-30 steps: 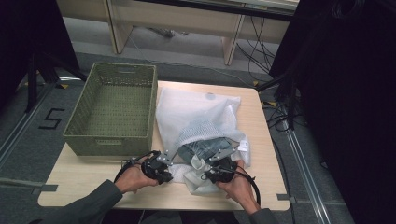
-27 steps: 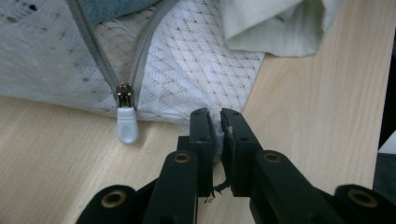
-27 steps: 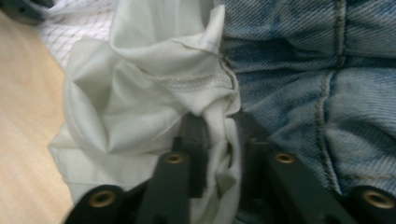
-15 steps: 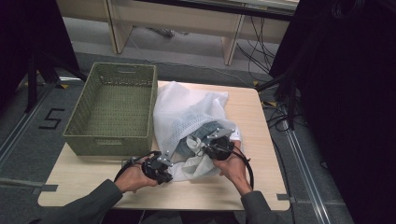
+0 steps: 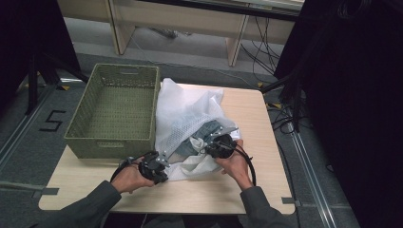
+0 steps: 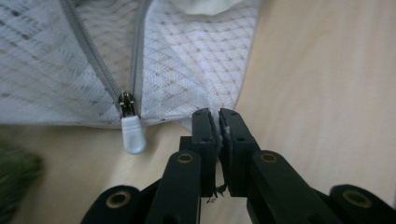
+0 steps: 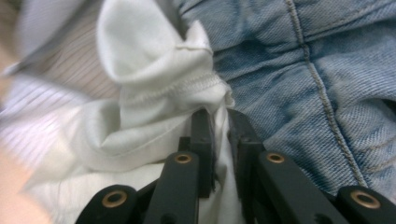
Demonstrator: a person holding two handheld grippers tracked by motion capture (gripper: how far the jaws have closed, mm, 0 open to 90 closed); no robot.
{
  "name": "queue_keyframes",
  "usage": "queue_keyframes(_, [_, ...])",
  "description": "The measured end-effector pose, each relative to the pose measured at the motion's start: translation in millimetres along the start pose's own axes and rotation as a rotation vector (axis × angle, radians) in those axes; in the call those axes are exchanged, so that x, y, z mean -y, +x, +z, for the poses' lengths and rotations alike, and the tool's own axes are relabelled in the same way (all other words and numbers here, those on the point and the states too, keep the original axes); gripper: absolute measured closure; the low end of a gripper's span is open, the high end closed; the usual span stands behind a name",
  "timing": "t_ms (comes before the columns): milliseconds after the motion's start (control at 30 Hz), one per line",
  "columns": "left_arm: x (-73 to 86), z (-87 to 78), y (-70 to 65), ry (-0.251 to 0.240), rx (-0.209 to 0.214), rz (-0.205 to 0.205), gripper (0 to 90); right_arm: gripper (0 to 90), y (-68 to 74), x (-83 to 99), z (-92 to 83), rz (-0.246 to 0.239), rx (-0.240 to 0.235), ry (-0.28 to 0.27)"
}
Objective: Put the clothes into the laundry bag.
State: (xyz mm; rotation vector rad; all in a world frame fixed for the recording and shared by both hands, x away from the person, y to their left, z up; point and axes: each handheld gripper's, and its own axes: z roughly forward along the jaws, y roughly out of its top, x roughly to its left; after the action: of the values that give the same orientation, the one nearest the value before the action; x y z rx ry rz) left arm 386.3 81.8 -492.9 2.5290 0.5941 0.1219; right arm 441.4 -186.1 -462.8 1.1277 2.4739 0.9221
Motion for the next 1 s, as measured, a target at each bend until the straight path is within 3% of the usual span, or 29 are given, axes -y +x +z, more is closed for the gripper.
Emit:
queue_keyframes(100, [3.4,-2.2,7.1,-0.004,-0.011,-0.025,83.4,78.4,2.0,1.8,-4.4,-0.008,-0.03,-0.009])
queue_keyframes(133, [3.6,-2.5,7.0,-0.002,-0.013,-0.022,82.9,73.7,2.3,1.0,-6.4,-0.018,-0.045,0.002])
queue_keyframes(167, [3.3,-3.3,6.9,0.014,-0.018,-0.003,82.4,69.3,3.2,1.3,-5.2,-0.022,-0.058,-0.023])
queue_keyframes(200, [3.0,-2.2,4.7,-0.001,-0.018,-0.016,81.9,65.8,4.7,1.3,-6.0,-0.005,-0.074,-0.04])
queue_keyframes(233, [2.5,-2.1,4.2,0.0,-0.018,-0.012,81.0,61.2,3.9,0.2,-11.3,-0.008,-0.086,-0.022])
queue_keyframes(267, [2.0,-3.6,5.5,0.024,-0.015,0.007,80.2,57.1,3.6,0.2,-13.5,-0.012,-0.089,-0.054])
queue_keyframes(300, [1.7,-3.7,5.0,0.015,-0.015,0.009,79.5,54.6,4.2,-0.5,-18.4,0.009,-0.107,-0.072])
queue_keyframes(333, [1.7,-3.3,3.0,-0.007,-0.012,-0.015,79.1,53.0,3.0,-0.6,-23.8,0.005,-0.106,-0.093])
queue_keyframes(400, [0.2,-6.2,2.3,-0.017,-0.009,-0.01,78.3,52.5,-4.4,0.6,-38.5,0.029,-0.115,-0.12])
queue_keyframes(467, [-2.3,-9.8,0.7,-0.027,-0.013,0.003,77.6,51.9,-12.9,3.3,-49.3,0.039,-0.098,-0.14])
queue_keyframes(567, [-7.1,-12.2,-3.9,-0.076,-0.012,-0.017,71.8,51.7,-30.3,12.0,-60.3,0.064,-0.063,-0.164])
queue_keyframes(600, [-9.3,-11.8,-5.4,-0.083,-0.008,-0.016,70.4,51.6,-31.0,14.2,-62.3,0.113,-0.063,-0.153])
queue_keyframes(633, [-11.9,-10.7,-5.8,-0.079,-0.008,0.008,68.3,51.6,-37.4,17.1,-61.7,0.101,-0.046,-0.167])
queue_keyframes(700, [-17.1,-3.9,-9.7,-0.08,-0.013,0.002,61.7,49.9,-40.4,21.7,-60.6,0.142,-0.056,-0.14])
queue_keyframes(733, [-20.1,2.9,-12.2,-0.095,-0.007,-0.026,58.9,48.8,-40.6,23.1,-59.7,0.151,-0.06,-0.128])
queue_keyframes(767, [-22.5,6.1,-11.2,-0.076,0.0,-0.015,55.8,46.5,-38.7,23.6,-58.8,0.146,-0.063,-0.114])
queue_keyframes(800, [-23.8,12.0,-14.3,-0.112,-0.002,-0.067,52.4,45.7,-35.7,23.3,-57.8,0.126,-0.071,-0.107])
queue_keyframes(833, [-25.1,13.5,-11.3,-0.067,-0.005,-0.034,49.9,44.6,-32.9,23.2,-54.6,0.114,-0.076,-0.134])
queue_keyframes(867, [-25.7,17.3,-11.0,-0.065,-0.009,-0.039,49.4,42.8,-27.3,21.9,-55.2,0.099,-0.084,-0.113])
queue_keyframes(900, [-25.5,21.4,-11.3,-0.065,-0.017,-0.053,49.3,41.4,-22.0,21.1,-52.4,0.085,-0.095,-0.127])
queue_keyframes(1000, [-25.4,21.3,-10.9,-0.064,-0.036,-0.04,52.1,39.0,-5.4,19.3,-43.5,0.046,-0.127,-0.1])
